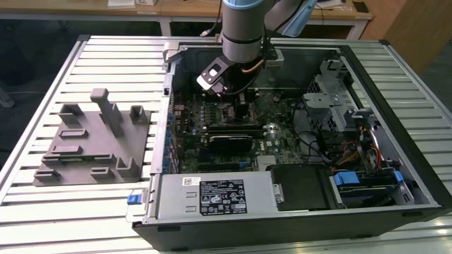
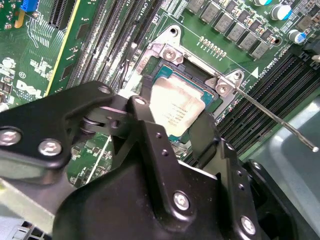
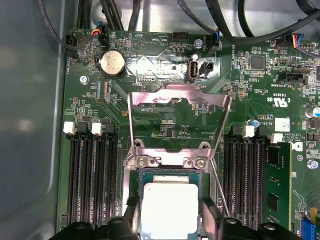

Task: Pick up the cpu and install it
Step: 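Place the cpu into insertion slot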

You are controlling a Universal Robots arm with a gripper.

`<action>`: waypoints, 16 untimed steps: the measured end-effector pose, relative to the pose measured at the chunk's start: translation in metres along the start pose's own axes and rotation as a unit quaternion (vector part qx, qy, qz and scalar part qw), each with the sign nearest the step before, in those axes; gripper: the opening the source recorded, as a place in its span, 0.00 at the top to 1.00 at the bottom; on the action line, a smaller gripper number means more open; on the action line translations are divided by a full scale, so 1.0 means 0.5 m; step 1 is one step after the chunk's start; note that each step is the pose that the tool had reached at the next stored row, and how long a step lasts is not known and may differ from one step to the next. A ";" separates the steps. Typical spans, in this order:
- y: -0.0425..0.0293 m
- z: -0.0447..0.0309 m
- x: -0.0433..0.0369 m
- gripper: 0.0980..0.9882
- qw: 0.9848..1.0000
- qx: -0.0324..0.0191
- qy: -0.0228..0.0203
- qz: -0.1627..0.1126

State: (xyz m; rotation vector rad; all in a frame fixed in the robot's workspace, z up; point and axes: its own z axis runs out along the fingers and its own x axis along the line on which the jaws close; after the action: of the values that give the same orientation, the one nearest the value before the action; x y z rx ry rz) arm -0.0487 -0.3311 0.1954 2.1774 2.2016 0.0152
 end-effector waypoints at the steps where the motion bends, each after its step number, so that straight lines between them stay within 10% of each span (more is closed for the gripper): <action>1: 0.000 0.000 0.000 0.44 1.000 0.000 0.000 0.000; 16: 0.001 -0.001 0.000 0.52 1.000 0.000 0.000 0.000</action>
State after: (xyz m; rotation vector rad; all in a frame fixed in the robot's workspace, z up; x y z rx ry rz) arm -0.0484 -0.3311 0.1957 2.1775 2.2016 0.0152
